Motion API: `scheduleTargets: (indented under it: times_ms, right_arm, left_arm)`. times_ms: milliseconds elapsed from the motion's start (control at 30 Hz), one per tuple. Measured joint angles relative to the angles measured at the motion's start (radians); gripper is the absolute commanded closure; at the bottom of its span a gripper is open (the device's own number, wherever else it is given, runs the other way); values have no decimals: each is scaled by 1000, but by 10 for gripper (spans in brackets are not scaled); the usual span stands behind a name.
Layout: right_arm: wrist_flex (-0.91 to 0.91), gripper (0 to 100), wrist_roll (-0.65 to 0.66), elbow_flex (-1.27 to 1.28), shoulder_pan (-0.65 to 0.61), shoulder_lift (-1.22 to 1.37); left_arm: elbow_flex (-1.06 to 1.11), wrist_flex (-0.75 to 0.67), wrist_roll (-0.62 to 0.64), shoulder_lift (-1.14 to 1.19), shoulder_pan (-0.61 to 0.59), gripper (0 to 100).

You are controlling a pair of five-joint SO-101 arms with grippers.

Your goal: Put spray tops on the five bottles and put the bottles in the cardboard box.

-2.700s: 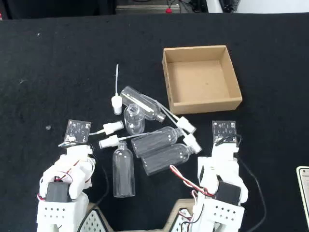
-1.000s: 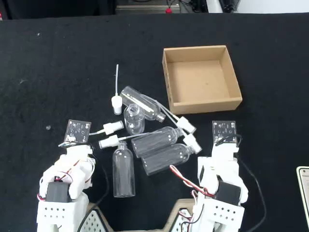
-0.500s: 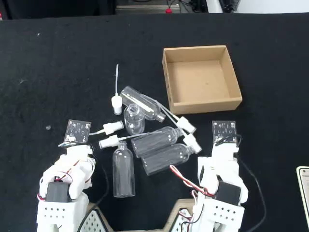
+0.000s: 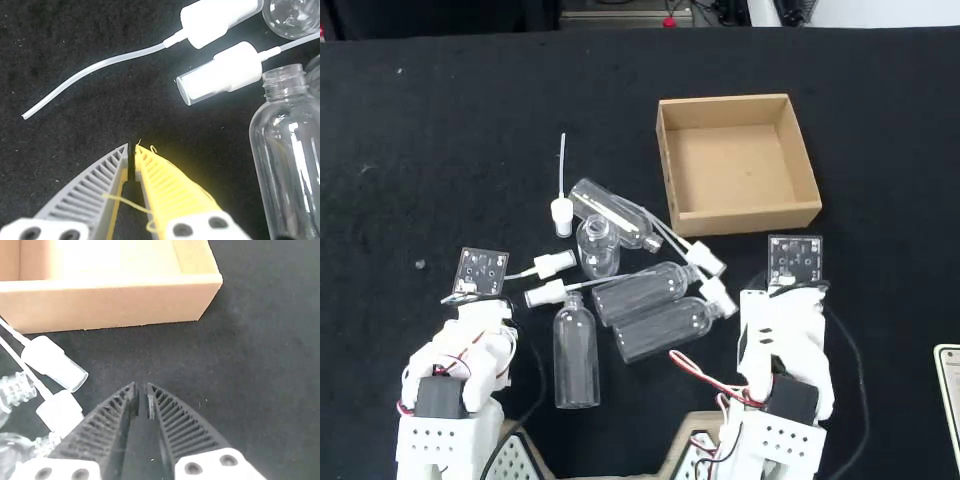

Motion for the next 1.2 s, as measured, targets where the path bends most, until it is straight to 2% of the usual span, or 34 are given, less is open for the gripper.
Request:
scheduleTargets:
  times_ms: [200, 467, 600, 733, 867, 1000, 1200]
  right_arm:
    - [20, 986, 115, -38, 12, 0]
    - [236, 962, 133, -373, -2, 0]
    - [315, 870, 135, -551, -130, 0]
    - [350, 882, 98, -686, -256, 0]
    - [350, 882, 58, -778, -285, 0]
    - [338, 882, 35, -855, -328, 150]
    - [338, 882, 32, -884, -522, 416]
  left_arm:
    - [0, 0, 0, 0, 0, 970]
    - [0, 0, 0, 0, 0, 970]
    - [0, 0, 0, 0, 0, 970]
    - [0, 0, 0, 0, 0, 970]
    - [0, 0, 0, 0, 0, 970]
    - [0, 0, 0, 0, 0, 970]
    - [0, 0, 0, 0, 0, 970]
